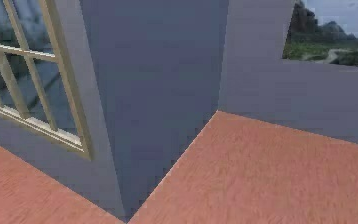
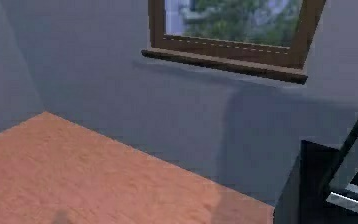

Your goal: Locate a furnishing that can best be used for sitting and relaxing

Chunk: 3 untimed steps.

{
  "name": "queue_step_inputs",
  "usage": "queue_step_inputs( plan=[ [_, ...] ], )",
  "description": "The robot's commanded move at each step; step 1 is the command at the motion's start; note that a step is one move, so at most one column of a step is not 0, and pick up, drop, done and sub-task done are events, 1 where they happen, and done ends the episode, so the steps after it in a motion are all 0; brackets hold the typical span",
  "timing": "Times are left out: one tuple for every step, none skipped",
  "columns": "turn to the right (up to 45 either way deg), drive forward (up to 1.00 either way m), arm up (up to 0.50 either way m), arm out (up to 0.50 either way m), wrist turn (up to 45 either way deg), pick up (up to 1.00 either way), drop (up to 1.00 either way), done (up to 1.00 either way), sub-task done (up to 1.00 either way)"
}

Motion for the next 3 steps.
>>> queue_step_inputs(
  plan=[
    [0.0,0.1,0.0,0.0,0.0,0.0,0.0,0.0,0.0],
    [-45.0,0.0,0.0,0.0,0.0,0.0,0.0,0.0,0.0],
    [-36.0,0.0,0.0,0.0,0.0,0.0,0.0,0.0,0.0]
  ],
)
